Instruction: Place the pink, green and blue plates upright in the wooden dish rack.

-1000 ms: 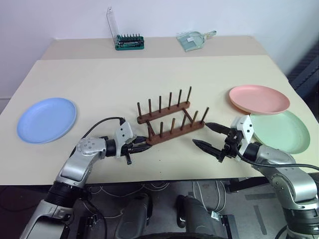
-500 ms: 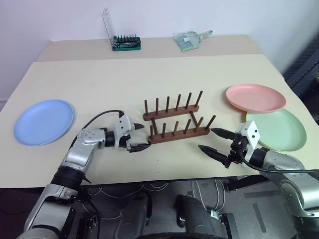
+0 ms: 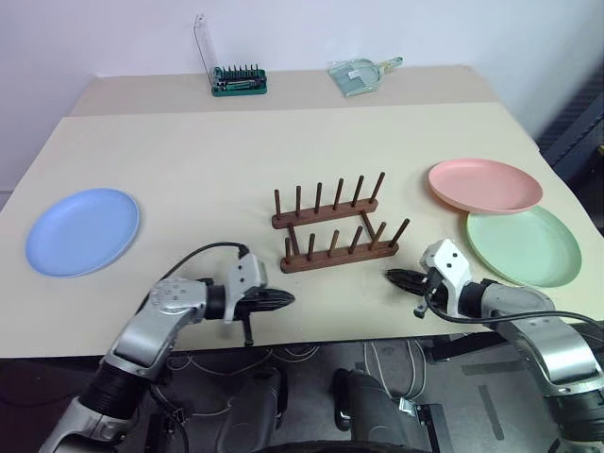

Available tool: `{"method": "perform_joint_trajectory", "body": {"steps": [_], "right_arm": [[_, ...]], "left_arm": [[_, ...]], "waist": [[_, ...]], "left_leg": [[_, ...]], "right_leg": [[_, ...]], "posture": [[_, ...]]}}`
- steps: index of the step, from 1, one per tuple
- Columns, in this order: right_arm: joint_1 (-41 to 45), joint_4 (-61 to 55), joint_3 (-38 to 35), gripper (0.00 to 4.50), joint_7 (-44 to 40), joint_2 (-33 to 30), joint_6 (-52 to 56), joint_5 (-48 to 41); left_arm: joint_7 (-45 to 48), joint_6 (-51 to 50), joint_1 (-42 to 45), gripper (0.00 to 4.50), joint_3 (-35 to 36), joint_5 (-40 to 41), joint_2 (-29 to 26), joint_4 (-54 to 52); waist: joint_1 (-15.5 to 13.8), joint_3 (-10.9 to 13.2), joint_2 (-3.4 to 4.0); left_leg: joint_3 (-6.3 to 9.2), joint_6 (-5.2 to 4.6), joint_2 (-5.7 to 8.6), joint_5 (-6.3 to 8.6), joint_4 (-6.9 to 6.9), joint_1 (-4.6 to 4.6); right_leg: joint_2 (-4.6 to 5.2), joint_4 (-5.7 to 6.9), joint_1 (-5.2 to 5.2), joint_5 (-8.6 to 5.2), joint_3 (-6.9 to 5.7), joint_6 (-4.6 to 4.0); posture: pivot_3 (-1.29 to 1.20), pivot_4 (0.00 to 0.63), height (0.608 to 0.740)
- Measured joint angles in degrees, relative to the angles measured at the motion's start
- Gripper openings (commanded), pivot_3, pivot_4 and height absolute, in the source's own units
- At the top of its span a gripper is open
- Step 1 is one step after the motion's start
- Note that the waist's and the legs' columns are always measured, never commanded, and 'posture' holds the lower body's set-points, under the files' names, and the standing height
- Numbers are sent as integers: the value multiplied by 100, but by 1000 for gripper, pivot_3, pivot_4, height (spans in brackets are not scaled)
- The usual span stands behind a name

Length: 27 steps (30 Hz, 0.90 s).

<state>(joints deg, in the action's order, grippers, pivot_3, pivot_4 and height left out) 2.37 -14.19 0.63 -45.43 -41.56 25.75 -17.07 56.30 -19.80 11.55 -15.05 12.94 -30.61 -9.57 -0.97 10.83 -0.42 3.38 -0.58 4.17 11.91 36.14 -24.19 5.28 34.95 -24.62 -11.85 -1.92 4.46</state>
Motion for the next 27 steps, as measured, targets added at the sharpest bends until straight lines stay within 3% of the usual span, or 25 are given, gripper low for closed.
{"method": "perform_joint_trajectory", "body": {"steps": [14, 27], "right_arm": [[1117, 1154, 542, 68, 392, 566, -686, 927], [1403, 1643, 578, 68, 542, 725, -1110, 1248]], "left_arm": [[-1505, 295, 486, 0, 145, -432, 616, 849], [-1781, 532, 680, 0, 291, -533, 706, 1262]], "waist": [[35, -7, -8], [26, -7, -7]], "left_leg": [[-6, 4, -5, 2, 0, 55], [-10, -1, -5, -1, -8, 63]], "right_leg": [[-3, 13, 40, 1, -1, 1], [-3, 14, 44, 0, -1, 2]], "posture": [[0, 150, 740], [0, 150, 740]]}}
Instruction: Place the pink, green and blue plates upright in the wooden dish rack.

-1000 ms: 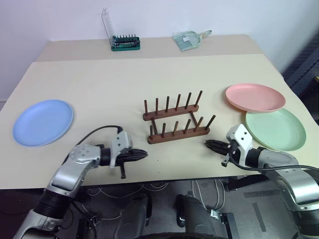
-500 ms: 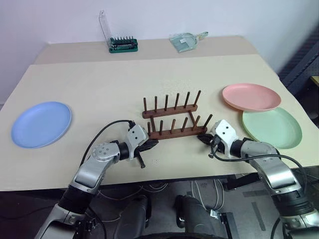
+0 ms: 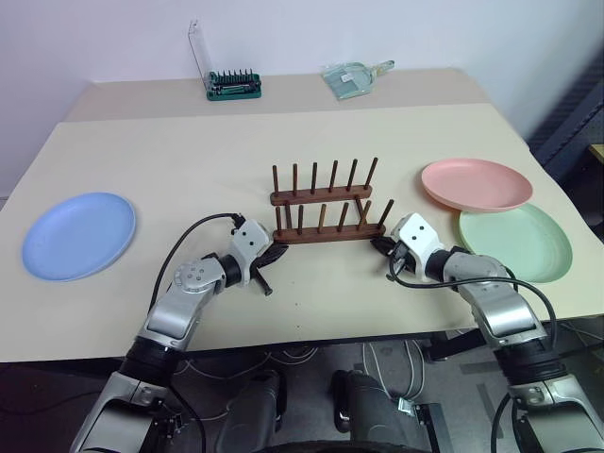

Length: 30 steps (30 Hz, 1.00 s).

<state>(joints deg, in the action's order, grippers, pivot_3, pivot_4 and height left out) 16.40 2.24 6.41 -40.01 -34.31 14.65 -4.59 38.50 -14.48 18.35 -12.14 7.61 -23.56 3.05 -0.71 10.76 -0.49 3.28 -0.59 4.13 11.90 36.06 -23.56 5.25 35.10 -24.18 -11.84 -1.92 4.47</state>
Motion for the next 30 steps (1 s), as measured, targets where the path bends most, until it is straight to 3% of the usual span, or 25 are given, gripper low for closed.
{"method": "perform_joint_trajectory", "body": {"steps": [1, 2, 3, 8, 10, 11, 14, 18, 27, 30], "right_arm": [[-87, -116, -40, 68, -92, -98, 30, -38], [-211, -285, -123, 567, -228, -259, 121, -132], [-349, -448, -248, 759, -375, -459, 228, -244], [-544, -1020, -1006, 3013, -849, -1254, 848, -718], [-528, -1194, -1109, 4147, -984, -1514, 890, -745], [-467, -1189, -1122, 4471, -1010, -1731, 887, -686], [304, -664, -1052, 4471, -896, -2138, 667, -170], [1398, 506, -497, 4471, -493, -1979, 255, 623], [2156, 2587, 261, 4471, -126, -1369, -389, 1414], [2293, 2894, 282, 3650, -69, -1343, -612, 1547]], "left_arm": [[29, -18, -52, 0, 2, 9, -25, -77], [99, -36, -146, 0, 6, 44, -92, -211], [195, -50, -283, 0, 28, 95, -185, -373], [669, -251, -738, 0, 116, 423, -421, -950], [847, -296, -839, 0, 118, 557, -452, -1109], [979, -311, -879, 0, 115, 671, -458, -1255], [1245, -255, -792, 0, 112, 930, -339, -1522], [1334, -132, -471, 0, 135, 1164, 25, -1533], [1381, -86, -482, 0, 172, 1293, 50, -1558], [1380, -26, -602, 0, 175, 1293, 51, -1558]], "waist": [[-1, 0, 0], [-2, 1, 1], [-3, 2, 2], [-2, 6, 4], [0, 10, 4], [-1, 13, 8], [11, 13, 9], [0, 14, -3], [-5, 17, 2], [-1, 17, 2]], "left_leg": [[0, 0, 0, 0, -2, -1], [-1, -1, 1, 1, -5, -4], [-2, -4, 2, 3, -7, -6], [-4, 1, 0, 11, -6, -11], [-4, 10, 0, 16, -3, -18], [-6, 11, 1, 17, 2, -27], [-23, 12, 1, 18, 9, -44], [-19, -3, 0, 9, 4, -46], [-22, -15, 12, 10, 15, -79], [-21, -15, 11, 10, 15, -74]], "right_leg": [[1, -1, -1, -1, 0, 0], [3, -2, -5, -2, 0, 2], [5, -3, -7, -4, 0, 4], [7, -5, -13, -8, 2, 6], [7, -8, -15, -8, 1, 6], [11, -8, -22, -8, 1, 6], [24, -12, -38, -6, -6, 4], [27, -11, -39, -2, -27, -1], [29, -6, -63, 7, -30, -2], [27, -3, -60, 7, -31, -2]], "posture": [[0, 150, 740], [0, 150, 740], [0, 150, 740], [0, 150, 740], [0, 150, 740], [0, 150, 740], [0, 150, 740], [0, 150, 740], [0, 150, 740], [0, 150, 740]]}}
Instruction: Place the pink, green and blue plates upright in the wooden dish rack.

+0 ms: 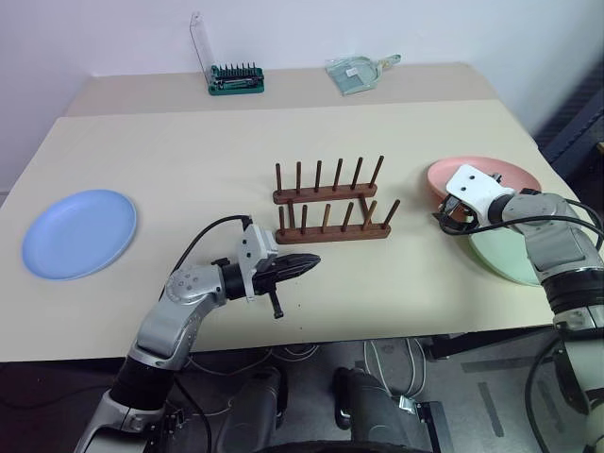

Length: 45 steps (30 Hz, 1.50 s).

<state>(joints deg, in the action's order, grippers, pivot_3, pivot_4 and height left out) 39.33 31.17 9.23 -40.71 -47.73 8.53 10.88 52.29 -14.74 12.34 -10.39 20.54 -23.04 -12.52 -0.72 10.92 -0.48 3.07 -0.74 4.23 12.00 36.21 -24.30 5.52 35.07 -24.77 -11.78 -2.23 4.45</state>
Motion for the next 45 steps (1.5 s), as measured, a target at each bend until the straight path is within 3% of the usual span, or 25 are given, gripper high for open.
{"method": "perform_joint_trajectory", "body": {"steps": [1, 7, 16, 21, 27, 30, 33, 39, 45], "right_arm": [[5, 55, 13, 3275, -1, 0, -77, 32], [4, 88, 41, 62, -28, 18, -275, 128], [-217, -643, -103, 62, -122, -45, -228, 125], [-286, -1460, -700, 62, 12, -72, -306, -203], [165, -3901, -2318, 62, -184, 959, 2056, -3793], [324, -4449, -2953, 62, 429, 1441, 3293, -5470], [336, -4552, -3387, 62, 1627, 2164, 4035, -6983], [91, -4804, -3669, 62, 3477, 2586, 4347, -8790], [-436, -5129, -3527, 62, 4351, 2677, 4164, -9550]], "left_arm": [[0, 43, -67, 0, 1, 0, 1, 4], [-3, 169, -137, 0, 4, 0, 6, 67], [-7, 264, -135, 0, 2, -8, 14, 150], [-71, 286, -135, 0, 3, -30, 14, 164], [-288, 397, -23, 0, 147, -31, 114, 260], [-345, 393, -21, 0, 329, 13, 91, 282], [-360, 332, 36, 0, 344, 53, 73, 267], [-403, 97, 94, 0, 450, 274, 66, -8], [-396, -123, 105, 0, 448, 386, 63, -172]], "waist": [[1, 0, 0], [1, 0, 0], [-1, -1, 2], [-1, -1, 3], [-2, 0, 3], [-23, -3, -3], [0, -1, 1], [1, -2, 2], [5, -3, 3]], "left_leg": [[0, 0, 0, 0, -1, 1], [0, 0, 0, 0, 1, 1], [0, 0, 0, 0, 1, 2], [0, 0, 0, 0, 1, 3], [17, -1, -10, 0, 0, 6], [22, -1, -3, 1, 2, 5], [18, -2, -1, 2, 1, 4], [14, -3, -2, 1, -5, 3], [11, -4, -2, 0, 1, 4]], "right_leg": [[0, 0, 0, 0, 0, 0], [-1, 3, 0, 1, 0, 1], [-3, 5, 0, 1, 1, 1], [-3, 5, 0, 1, 1, 3], [-9, 13, 1, 11, 1, 19], [-1, 2, 11, 0, -3, 1], [2, 5, 6, 1, 1, 1], [1, 7, 0, 10, 1, 16], [-1, 10, 3, 1, 1, 1]], "posture": [[0, 150, 740], [0, 150, 740], [0, 150, 740], [0, 150, 740], [0, 150, 740], [0, 150, 740], [0, 150, 740], [0, 150, 740], [0, 150, 740]]}}
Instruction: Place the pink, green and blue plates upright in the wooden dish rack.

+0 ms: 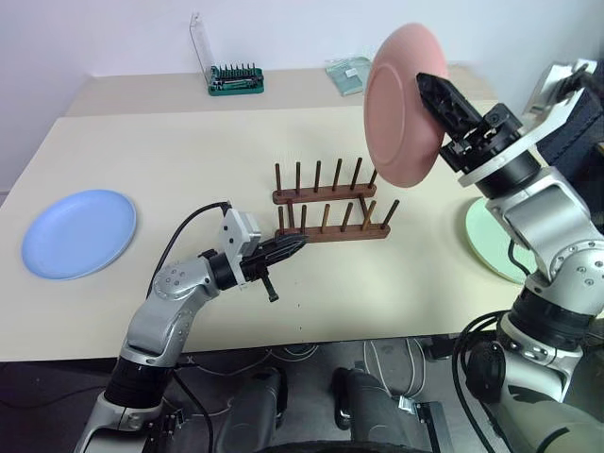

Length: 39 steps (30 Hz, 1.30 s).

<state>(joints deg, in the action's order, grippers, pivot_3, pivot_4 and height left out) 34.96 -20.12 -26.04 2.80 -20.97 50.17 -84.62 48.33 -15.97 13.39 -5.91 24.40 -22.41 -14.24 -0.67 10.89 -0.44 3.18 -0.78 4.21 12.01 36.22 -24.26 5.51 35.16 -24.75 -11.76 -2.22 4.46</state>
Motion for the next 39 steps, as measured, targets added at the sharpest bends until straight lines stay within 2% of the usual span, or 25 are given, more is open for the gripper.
{"method": "perform_joint_trajectory", "body": {"steps": [6, 15, 18, 23, 24, 29, 34, 37, 39], "right_arm": [[-447, 22, 197, 62, 534, 73, -279, -425], [-538, 407, 523, 62, 887, 129, -616, -387], [-532, 590, 577, 1072, 931, 130, -683, -334], [-471, 696, 667, 3533, 968, 119, -771, -122], [-436, 696, 683, 3533, 935, 64, -790, -27], [-276, 694, 710, 3533, 511, -576, -794, 555], [-278, 874, 422, 3533, -421, -1751, -821, 1303], [-419, 934, 274, 3533, -934, -2161, -916, 1694], [-1305, 924, 497, 3533, -1731, -3440, -941, 2575]], "left_arm": [[12, -10, 6, 0, -2, 0, -4, 0], [-82, -220, 13, 0, -2, 0, -27, -207], [-131, -332, 39, 0, -1, 0, -29, -248], [-231, -492, 49, 0, 1, 9, -62, -413], [-235, -501, 50, 0, 1, 9, -62, -415], [-234, -506, 56, 0, 1, 10, -66, -418], [-208, -506, 79, 0, -1, 14, -69, -418], [-143, -524, 119, 0, -46, 20, -66, -414], [76, -629, 71, 0, -150, 163, -189, -523]], "waist": [[10, 0, 1], [9, 0, 1], [7, 0, 1], [7, 0, 1], [6, 0, 1], [-11, 0, 1], [-15, 1, -1], [2, 0, 2], [-65, -1, 7]], "left_leg": [[-1, 0, -2, 0, -1, 1], [-2, 0, -2, 0, -1, 1], [-2, -1, -2, 0, -1, 1], [-3, -1, -2, 0, -2, 1], [-3, -1, -2, 0, -1, 1], [-4, -1, -2, 0, -1, 0], [-7, -5, -1, 2, 1, -3], [-10, -6, -5, 3, 0, 0], [-11, -8, -5, 4, -1, -5]], "right_leg": [[-3, 1, 0, 0, 1, 0], [-5, 1, 0, -1, 1, 0], [-7, 1, 0, -1, 1, 0], [-7, 0, 0, -1, 1, 0], [-10, 0, 0, -1, 1, 0], [-14, -2, 2, -2, 0, 1], [-7, -10, 5, -3, -2, 2], [-4, -9, 6, -3, -1, 2], [-1, -10, 11, -13, -16, 9]], "posture": [[0, 150, 740], [0, 150, 740], [0, 150, 740], [0, 150, 740], [0, 150, 740], [0, 150, 740], [0, 150, 740], [0, 150, 740], [0, 150, 740]]}}
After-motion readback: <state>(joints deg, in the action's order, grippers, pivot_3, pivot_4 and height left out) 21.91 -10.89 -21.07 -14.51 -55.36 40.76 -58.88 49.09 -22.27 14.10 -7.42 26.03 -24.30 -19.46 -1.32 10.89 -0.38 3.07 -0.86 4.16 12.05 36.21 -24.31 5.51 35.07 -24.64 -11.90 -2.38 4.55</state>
